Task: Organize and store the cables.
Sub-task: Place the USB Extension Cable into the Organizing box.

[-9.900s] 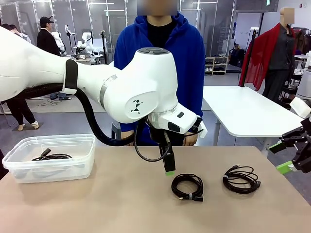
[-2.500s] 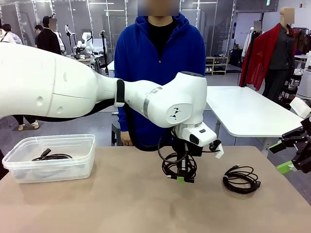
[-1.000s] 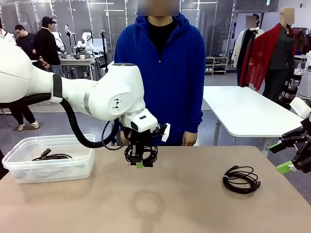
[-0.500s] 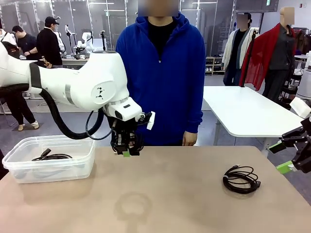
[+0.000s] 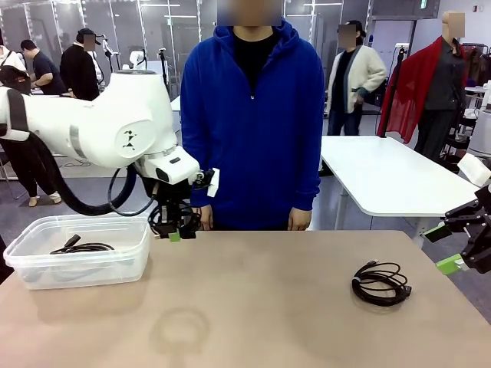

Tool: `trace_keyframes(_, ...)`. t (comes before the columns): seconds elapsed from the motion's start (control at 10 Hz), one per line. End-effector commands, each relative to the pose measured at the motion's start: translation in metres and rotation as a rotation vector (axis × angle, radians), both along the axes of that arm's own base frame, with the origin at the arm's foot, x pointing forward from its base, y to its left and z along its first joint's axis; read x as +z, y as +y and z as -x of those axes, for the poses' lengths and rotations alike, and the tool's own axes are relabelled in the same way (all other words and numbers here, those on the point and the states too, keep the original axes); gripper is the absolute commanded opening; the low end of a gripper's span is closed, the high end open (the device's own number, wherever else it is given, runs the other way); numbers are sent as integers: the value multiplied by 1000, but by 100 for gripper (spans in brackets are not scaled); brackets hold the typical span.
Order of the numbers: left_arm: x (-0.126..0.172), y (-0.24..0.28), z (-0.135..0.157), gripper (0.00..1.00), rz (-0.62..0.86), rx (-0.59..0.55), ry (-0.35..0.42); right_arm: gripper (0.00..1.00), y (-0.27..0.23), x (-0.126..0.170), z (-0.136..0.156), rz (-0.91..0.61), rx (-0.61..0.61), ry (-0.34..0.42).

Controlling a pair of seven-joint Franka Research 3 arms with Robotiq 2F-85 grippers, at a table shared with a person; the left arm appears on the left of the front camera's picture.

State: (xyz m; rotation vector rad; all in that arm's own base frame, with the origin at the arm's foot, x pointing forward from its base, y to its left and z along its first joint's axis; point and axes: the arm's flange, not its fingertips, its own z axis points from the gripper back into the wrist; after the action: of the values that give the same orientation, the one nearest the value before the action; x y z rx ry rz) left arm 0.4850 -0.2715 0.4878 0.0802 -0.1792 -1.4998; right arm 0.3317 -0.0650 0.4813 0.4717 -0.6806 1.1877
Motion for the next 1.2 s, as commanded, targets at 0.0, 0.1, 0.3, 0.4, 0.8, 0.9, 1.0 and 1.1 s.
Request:
trace_keyframes(0.0, 6, 26, 7, 16, -16, 84, -17, 100, 1, -1, 1, -14, 0, 1)
trace_keyframes(0.1, 11, 39, 4, 16, -18, 102, -2, 100, 1, -1, 1, -14, 0, 1)
trace_keyframes(0.3, 15, 71, -7, 16, -41, 193, 15, 100, 1, -1, 1, -14, 0, 1)
trace_keyframes(0.4, 14, 85, -14, 16, -34, 226, 16, 100, 1, -1, 1, -14, 0, 1)
trace_keyframes(0.8, -5, 136, -45, 16, -5, 436, 69, 100, 1, -1, 1, -14, 0, 1)
trace_keyframes(0.9, -9, 147, -51, 16, 4, 483, 76, 100, 1, -1, 1, -14, 0, 1)
trace_keyframes(1.0, -13, 158, -59, 16, 24, 522, 83, 100, 1, -1, 1, -14, 0, 1)
trace_keyframes(1.1, -15, 164, -61, 16, 30, 535, 88, 100, 1, -1, 1, -14, 0, 1)
